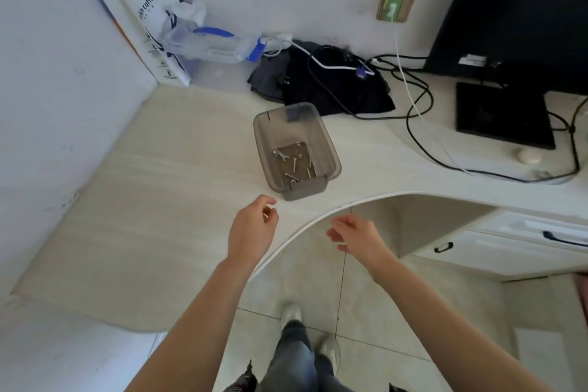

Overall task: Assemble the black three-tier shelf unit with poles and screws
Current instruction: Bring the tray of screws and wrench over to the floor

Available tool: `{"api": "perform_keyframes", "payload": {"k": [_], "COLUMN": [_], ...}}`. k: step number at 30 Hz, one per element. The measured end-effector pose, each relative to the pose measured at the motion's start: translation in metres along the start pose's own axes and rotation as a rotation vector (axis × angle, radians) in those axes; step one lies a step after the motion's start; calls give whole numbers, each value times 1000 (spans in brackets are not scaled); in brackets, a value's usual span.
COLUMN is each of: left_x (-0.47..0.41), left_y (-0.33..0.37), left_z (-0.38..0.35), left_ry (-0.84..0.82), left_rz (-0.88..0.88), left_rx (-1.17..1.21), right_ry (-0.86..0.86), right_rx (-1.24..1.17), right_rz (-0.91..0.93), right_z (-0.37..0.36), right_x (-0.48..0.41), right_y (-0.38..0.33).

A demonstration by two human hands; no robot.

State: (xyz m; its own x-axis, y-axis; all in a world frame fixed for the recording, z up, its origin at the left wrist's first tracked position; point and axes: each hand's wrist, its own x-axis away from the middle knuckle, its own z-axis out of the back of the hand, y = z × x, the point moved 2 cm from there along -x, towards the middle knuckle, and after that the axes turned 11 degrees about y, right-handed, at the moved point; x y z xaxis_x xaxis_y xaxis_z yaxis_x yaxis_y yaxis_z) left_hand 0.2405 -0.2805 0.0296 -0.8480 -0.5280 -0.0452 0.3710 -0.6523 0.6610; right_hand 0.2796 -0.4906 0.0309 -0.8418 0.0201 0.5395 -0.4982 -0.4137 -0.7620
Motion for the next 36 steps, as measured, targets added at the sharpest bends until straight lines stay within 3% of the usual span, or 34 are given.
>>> {"api": "perform_keyframes", "payload": {"k": [6, 11, 18, 25, 29, 36], "left_x": [-88, -158, -224, -249, -252, -254], "left_y": [20, 29, 40, 44, 38, 28], "left_z": [-4, -6, -29, -52, -55, -55], "left_ry": [74, 85, -70, -237, -239, -184], "left_rz": [-109, -219, -367, -372, -357, -110], "left_rx": [6, -19, -138, -215, -210, -29], "right_ry": [-26, -107, -97, -52, -58, 29], "right_rx": [-129, -421, -657, -655, -640, -591], "right_rz": [-95, -406, -630, -609, -601, -539], "right_z": [-19, -34, -47, -54, -51, -40], "right_x": [-40, -65, -67, -69, -72, -78], "right_y": [-40, -54, -62, -67, -68, -68]}}
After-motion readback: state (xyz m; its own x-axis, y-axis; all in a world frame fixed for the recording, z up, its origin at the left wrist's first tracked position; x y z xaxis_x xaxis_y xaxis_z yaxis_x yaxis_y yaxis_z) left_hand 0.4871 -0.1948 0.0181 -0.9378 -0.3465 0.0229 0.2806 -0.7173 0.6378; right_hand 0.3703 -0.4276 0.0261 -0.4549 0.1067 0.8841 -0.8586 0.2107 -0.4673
